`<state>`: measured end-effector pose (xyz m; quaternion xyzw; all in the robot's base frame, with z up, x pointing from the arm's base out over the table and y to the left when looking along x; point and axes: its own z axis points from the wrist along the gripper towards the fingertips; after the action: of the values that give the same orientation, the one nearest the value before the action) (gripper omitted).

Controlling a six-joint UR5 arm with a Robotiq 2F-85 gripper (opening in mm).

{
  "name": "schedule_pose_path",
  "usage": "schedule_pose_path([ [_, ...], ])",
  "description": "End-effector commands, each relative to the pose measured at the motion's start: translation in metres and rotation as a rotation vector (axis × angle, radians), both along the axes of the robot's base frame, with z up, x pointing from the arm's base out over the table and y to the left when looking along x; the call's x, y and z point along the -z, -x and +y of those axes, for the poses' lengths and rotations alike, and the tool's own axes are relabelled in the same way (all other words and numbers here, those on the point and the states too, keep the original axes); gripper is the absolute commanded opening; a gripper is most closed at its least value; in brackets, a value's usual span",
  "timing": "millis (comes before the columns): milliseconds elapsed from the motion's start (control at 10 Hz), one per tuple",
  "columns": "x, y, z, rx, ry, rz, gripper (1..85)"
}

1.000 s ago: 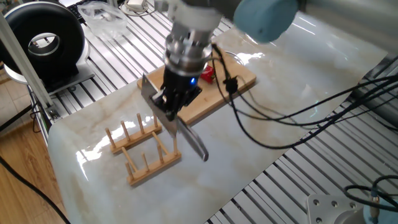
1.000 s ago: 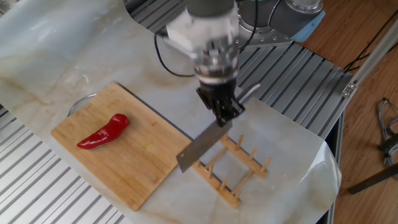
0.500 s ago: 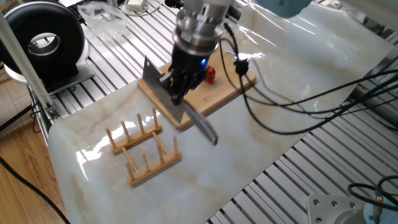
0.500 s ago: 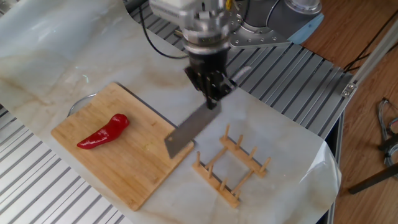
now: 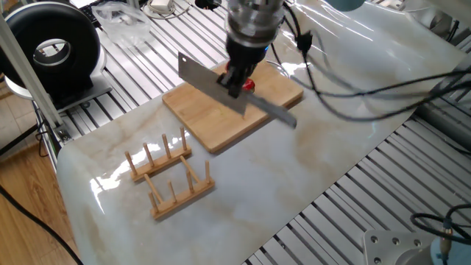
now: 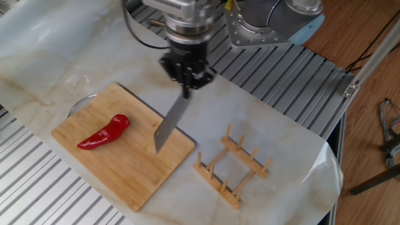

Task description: Chop the chili peppers

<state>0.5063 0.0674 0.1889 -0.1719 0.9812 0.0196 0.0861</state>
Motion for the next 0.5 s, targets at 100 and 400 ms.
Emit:
schedule_pose_path([
  [100, 0.008, -0.024, -0.03, -0.264, 0.086, -0.041, 1.3],
  [400, 0.017, -0.035, -0.047, -0.349, 0.154, -0.04, 1.3],
])
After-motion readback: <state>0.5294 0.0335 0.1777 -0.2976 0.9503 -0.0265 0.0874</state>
